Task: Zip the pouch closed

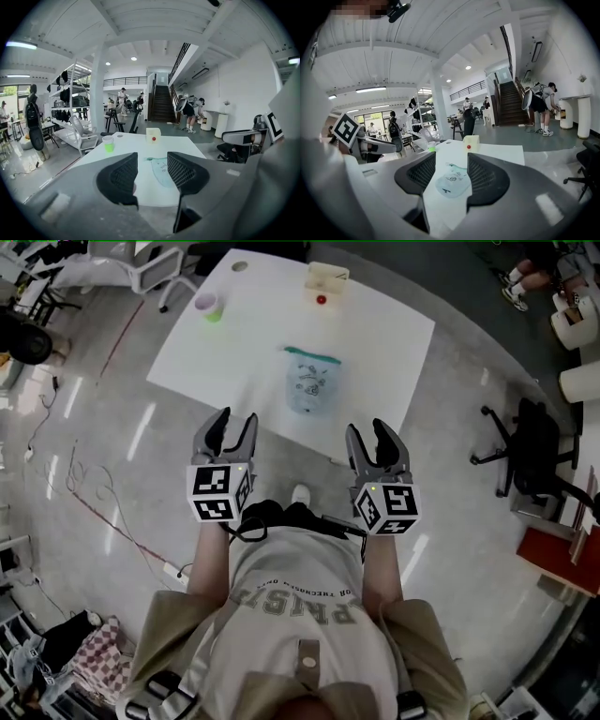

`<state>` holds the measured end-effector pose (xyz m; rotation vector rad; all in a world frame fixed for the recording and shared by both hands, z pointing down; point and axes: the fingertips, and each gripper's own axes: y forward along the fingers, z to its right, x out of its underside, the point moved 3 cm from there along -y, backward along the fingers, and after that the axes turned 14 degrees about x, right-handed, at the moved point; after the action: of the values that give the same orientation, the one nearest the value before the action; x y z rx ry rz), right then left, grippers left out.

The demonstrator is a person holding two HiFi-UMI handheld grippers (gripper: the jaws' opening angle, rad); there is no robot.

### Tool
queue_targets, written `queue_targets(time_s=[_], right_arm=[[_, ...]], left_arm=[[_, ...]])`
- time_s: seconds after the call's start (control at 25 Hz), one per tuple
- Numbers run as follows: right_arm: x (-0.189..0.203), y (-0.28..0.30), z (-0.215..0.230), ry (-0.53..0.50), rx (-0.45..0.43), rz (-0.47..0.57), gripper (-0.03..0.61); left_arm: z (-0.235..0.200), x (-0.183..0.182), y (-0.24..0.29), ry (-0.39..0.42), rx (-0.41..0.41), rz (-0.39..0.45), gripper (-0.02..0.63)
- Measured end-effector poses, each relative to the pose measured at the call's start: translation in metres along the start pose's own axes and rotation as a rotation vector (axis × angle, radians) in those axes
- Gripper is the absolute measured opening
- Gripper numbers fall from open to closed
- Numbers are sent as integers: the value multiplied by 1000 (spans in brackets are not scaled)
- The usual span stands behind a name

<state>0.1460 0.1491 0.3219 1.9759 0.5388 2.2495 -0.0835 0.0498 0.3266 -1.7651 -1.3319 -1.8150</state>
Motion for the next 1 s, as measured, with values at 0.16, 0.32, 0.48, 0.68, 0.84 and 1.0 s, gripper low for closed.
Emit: queue_targets(time_s=[0.16,0.32,0.48,0.68,0.84,1.0], right_arm=[[3,10,6,15,-16,-11,201],[6,17,10,23,-21,-25,201],[9,26,13,29,-16,-34,201],[10,42,12,27,-1,-39,201],[6,63,13,28,22,-48,201],[2,86,14,35,40,-63,201]], left_arm=[[-1,10,9,-11,-13,-36,204],[-1,14,16,-17,-15,-59,204],[-7,20,25,-23,-7,-82,204],[-21,25,45,-29,17,-106,204],[-36,17,67,-30,40,-111,204],[-51,8,89,-28,61,-122,204]])
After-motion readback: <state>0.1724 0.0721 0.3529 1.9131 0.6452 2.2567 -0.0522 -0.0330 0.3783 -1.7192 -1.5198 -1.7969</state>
